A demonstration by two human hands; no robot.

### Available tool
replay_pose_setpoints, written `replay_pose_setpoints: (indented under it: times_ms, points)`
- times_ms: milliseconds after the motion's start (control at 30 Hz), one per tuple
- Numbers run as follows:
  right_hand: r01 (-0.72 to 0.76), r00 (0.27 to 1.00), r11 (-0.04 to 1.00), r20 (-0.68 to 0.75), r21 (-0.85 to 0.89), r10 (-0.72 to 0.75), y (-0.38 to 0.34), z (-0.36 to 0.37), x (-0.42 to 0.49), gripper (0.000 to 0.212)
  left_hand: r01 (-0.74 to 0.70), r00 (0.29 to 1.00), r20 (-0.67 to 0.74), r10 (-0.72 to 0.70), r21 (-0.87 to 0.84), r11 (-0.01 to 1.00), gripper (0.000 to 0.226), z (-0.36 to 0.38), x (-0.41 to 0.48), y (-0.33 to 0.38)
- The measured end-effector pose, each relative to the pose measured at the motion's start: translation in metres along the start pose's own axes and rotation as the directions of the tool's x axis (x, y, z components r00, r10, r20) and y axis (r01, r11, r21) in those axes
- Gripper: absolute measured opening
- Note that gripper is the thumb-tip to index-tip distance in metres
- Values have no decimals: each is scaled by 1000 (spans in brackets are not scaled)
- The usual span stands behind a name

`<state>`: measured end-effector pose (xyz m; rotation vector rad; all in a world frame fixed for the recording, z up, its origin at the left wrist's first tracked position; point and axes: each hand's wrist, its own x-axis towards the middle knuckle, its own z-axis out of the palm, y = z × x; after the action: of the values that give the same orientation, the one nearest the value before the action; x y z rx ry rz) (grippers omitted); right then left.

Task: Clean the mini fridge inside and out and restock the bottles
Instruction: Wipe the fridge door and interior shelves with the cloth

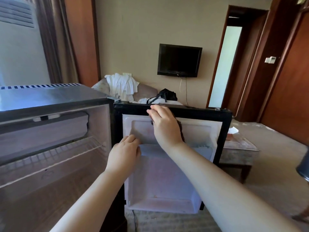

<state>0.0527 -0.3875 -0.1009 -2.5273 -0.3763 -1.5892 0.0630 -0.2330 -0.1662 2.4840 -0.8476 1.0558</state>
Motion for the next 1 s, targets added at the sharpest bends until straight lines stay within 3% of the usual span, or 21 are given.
replay_pose_setpoints:
  times_ms: [100, 233, 367, 533, 767, 900, 1000]
  points:
    - [13, 998, 1000, 61, -6, -12, 6, -13, -2, 42, 0, 1000, -17, 0, 19, 1000, 20, 2, 1, -1]
    - [4, 999, 987, -51, -164, -13, 34, -42, -21, 32, -33, 996, -87, 33, 2, 999, 12, 3, -2, -4]
    - [-117, 993, 985, -29, -130, 115, 29, -38, -20, 19, -25, 995, -94, 23, -18, 1000, 16, 6, -6, -4]
    - [-16, 992, 998, 121, -67, 25, -5, -3, -7, 26, -52, 993, -111, 45, -63, 997, 19, 6, -4, -6]
    - [-19, 940, 999, 341, -28, 28, -46, 21, 24, 18, -57, 997, -53, 53, -77, 995, 38, 10, -10, -11]
    - [25, 966, 999, 259, -44, -13, -25, -7, 9, 18, -72, 997, 12, 73, -88, 993, 45, 9, -17, -18]
    - [-82, 976, 996, 199, -19, 84, -6, -23, -8, 18, -66, 997, 31, 70, -108, 992, 47, 9, -19, -19]
